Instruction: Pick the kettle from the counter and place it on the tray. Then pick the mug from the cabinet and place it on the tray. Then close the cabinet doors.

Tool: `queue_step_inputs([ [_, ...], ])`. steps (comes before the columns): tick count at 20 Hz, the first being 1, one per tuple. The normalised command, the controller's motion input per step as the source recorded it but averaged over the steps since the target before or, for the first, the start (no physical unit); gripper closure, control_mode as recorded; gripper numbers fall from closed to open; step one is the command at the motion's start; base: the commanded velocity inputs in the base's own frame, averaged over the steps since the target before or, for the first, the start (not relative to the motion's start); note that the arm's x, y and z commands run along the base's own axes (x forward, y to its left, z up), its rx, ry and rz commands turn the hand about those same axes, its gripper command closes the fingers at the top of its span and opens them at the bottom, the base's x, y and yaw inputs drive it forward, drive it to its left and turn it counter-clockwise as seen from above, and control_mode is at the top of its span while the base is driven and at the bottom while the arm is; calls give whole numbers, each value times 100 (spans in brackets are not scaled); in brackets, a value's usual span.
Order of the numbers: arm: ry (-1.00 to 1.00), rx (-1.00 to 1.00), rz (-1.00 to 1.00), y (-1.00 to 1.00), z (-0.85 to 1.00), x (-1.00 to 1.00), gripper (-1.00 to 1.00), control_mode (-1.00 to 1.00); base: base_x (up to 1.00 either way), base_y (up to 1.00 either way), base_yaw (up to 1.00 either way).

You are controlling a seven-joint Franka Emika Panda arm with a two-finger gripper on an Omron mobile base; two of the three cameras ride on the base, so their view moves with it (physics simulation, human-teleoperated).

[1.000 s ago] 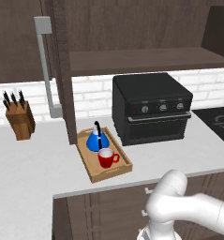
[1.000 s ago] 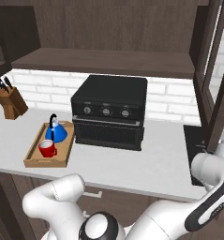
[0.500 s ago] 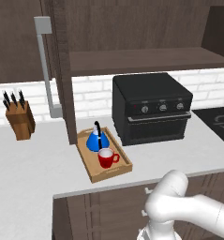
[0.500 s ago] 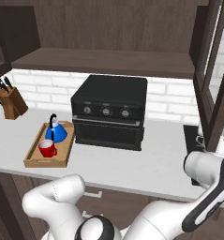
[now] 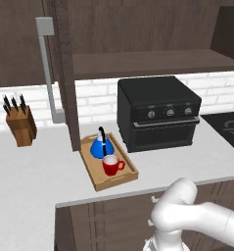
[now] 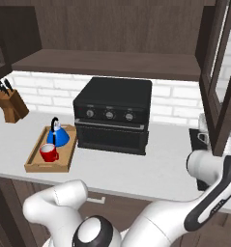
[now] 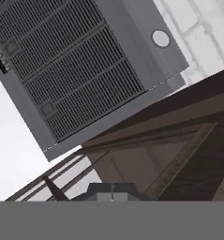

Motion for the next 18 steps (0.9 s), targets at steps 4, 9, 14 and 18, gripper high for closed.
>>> queue_step_inputs([
  [4,0,-16,2,38,17,-18,100,-100,0,0,0],
  [9,-4,-10,2,29,26,-16,100,-100,0,0,0],
  [14,-6,-9,3,33,23,-15,100,-100,0,0,0],
  [18,0,-13,2,43,18,-23,100,-100,0,0,0],
])
